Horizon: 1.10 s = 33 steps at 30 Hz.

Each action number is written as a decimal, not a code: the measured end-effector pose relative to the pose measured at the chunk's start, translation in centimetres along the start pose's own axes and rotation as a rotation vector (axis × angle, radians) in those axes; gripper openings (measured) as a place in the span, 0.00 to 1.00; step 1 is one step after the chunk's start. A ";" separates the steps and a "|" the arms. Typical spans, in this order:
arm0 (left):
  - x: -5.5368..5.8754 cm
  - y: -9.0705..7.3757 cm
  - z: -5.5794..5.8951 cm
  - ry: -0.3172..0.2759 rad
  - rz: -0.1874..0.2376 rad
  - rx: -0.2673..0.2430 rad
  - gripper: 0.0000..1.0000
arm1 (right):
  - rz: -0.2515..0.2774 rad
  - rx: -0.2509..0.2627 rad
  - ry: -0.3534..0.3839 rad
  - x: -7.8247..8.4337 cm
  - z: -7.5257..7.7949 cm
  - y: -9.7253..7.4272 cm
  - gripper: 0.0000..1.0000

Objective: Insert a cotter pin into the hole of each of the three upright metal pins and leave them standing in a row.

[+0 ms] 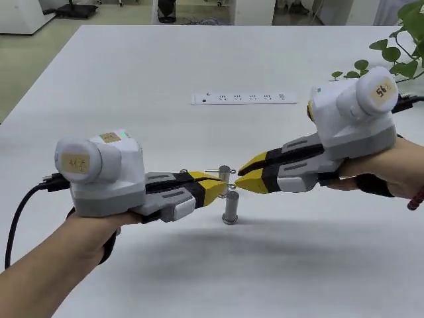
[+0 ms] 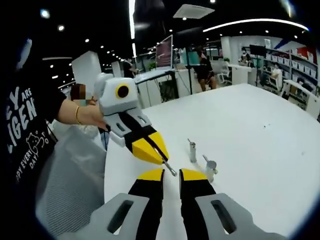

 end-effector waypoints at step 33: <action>0.1 -1.0 2.8 -0.004 0.064 0.201 0.00 | -0.027 -0.178 -0.009 1.7 -2.9 0.8 0.00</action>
Point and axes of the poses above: the centre of the closed fingertips' face, and the gripper's own axes: y roughly forward along the fingers, z roughly to its right, x roughly out of its underside, the point moved 5 cm from there along -y, roughly backward along the fingers, and after that the axes turned 4 degrees about -x, right-handed, at the moved point
